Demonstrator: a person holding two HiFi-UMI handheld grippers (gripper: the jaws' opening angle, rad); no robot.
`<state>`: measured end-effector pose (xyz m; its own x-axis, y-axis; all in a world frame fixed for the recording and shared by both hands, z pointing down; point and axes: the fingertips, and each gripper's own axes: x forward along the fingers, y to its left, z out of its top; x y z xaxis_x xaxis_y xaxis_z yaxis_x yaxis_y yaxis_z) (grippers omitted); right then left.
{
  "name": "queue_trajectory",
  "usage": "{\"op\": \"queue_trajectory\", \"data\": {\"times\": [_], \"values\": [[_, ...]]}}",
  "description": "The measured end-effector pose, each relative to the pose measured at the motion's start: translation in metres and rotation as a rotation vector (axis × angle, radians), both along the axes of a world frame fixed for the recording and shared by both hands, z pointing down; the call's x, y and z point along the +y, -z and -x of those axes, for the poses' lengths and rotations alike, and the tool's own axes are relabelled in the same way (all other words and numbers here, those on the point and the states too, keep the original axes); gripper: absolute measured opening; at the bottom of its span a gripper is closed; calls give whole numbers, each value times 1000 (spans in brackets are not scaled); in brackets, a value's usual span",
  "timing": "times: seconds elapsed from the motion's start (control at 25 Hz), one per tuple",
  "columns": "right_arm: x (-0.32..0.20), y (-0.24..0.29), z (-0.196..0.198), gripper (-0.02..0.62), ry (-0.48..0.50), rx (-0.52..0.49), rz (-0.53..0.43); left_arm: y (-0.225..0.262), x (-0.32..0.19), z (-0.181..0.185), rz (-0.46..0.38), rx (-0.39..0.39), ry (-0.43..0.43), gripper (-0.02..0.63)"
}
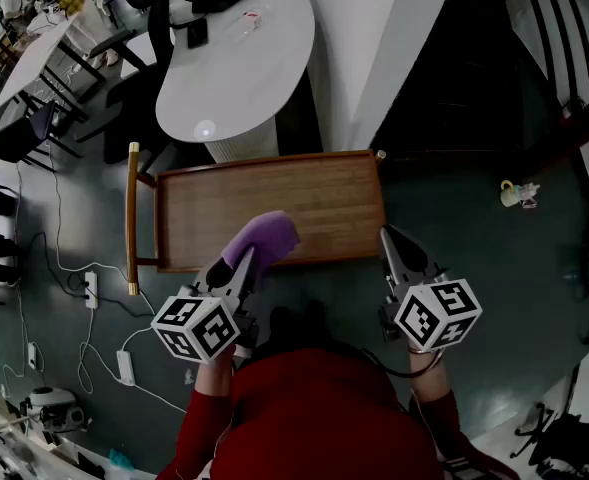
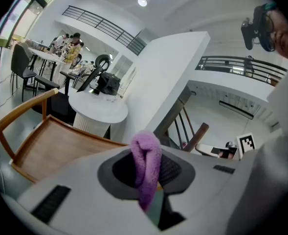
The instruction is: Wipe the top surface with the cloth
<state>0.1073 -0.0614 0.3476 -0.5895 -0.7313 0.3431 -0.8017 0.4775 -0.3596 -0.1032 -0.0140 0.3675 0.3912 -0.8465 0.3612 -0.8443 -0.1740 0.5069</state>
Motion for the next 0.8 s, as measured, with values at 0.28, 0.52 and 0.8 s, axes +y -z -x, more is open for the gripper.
{"op": "queue_trajectory", "data": {"times": [0.28,0.52,0.8], "values": [[-3,3,6,11,3,8,-21,2,-1,9,-7,-10,15,66],[-4,16,11,11,2,23,-130,19,-4,14,-119,-152,38,66],[-2,54,31,11,1,85,-372,60,-8,10,-383,-366,38,66]]}}
